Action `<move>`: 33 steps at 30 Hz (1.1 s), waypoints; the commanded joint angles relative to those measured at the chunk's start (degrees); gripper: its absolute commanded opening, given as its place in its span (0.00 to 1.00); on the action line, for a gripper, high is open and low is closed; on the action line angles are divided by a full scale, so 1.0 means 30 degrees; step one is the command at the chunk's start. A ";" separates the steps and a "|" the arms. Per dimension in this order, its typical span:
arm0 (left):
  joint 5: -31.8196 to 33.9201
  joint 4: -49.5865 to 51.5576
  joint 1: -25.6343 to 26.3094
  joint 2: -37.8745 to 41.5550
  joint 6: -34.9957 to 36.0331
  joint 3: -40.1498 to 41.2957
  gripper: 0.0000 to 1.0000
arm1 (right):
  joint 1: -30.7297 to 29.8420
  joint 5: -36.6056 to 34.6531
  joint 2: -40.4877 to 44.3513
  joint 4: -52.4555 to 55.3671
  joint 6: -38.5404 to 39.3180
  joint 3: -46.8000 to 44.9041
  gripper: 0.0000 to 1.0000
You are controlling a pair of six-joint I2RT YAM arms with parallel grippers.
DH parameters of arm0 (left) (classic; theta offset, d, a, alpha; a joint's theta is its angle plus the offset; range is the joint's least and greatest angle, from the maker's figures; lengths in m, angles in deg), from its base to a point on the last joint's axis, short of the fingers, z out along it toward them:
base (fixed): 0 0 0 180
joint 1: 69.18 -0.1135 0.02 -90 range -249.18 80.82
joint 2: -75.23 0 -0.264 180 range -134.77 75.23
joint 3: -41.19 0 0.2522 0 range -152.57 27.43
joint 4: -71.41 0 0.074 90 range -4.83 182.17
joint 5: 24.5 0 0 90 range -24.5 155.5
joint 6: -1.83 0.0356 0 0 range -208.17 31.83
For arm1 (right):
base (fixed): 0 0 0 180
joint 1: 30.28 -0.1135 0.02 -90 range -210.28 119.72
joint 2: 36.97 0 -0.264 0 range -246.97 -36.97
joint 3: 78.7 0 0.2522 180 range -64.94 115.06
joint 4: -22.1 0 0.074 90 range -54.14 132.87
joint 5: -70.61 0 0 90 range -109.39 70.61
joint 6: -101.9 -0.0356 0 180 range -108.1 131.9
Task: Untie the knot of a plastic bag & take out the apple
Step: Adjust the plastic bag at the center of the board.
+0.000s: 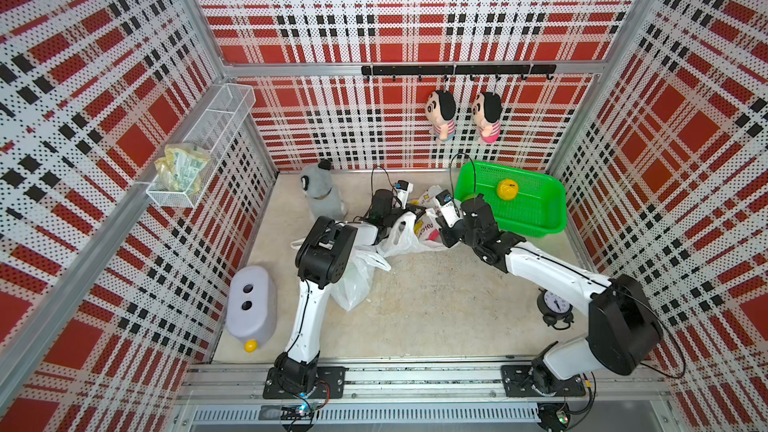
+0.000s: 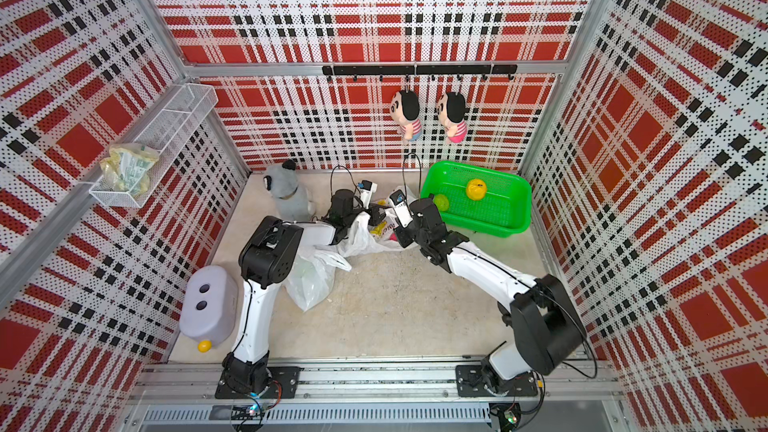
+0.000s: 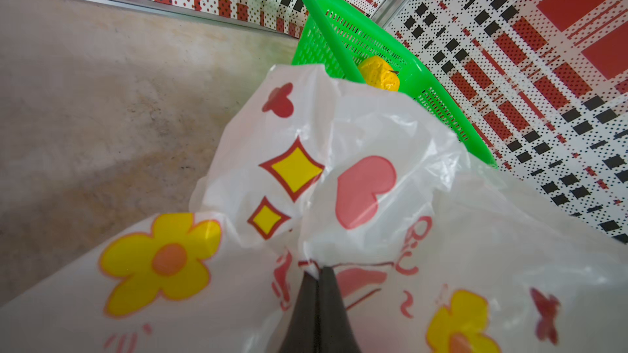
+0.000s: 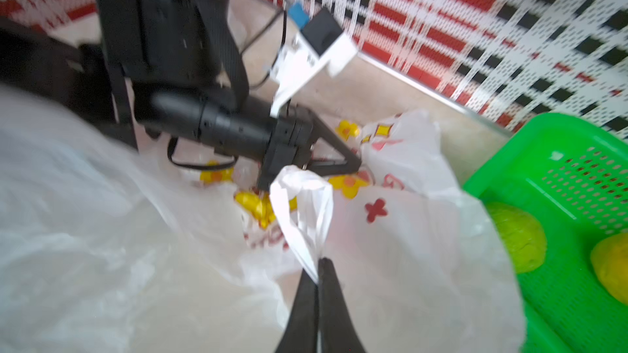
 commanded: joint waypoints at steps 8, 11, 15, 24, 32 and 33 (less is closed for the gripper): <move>-0.0505 -0.0440 0.0038 0.1007 0.0869 0.0644 0.00 | 0.0616 -0.5785 0.2029 -0.3121 -0.3202 -0.2156 0.00; -0.0619 -0.0440 0.0052 0.1027 0.0869 0.0750 0.00 | 0.2382 -0.7272 0.2762 -0.5027 -0.5320 -0.3361 0.00; -0.0739 -0.0411 0.0148 0.0566 0.0782 0.0533 0.00 | 0.3212 -0.7434 0.2022 -0.4574 -0.5869 -0.3347 0.19; -0.0388 -0.0338 0.0316 -0.0045 0.0397 0.0029 0.00 | 0.0764 -0.6022 0.7617 -0.4288 -0.5171 -0.7319 0.67; -0.0282 -0.0265 0.0418 -0.0159 0.0258 -0.0122 0.00 | -0.1342 0.4307 0.8808 -1.0015 -0.4953 -1.1670 0.54; -0.0264 -0.0279 0.0415 -0.0173 0.0269 -0.0137 0.00 | -0.1463 0.5292 0.8152 -1.0668 -0.4964 -1.1857 0.51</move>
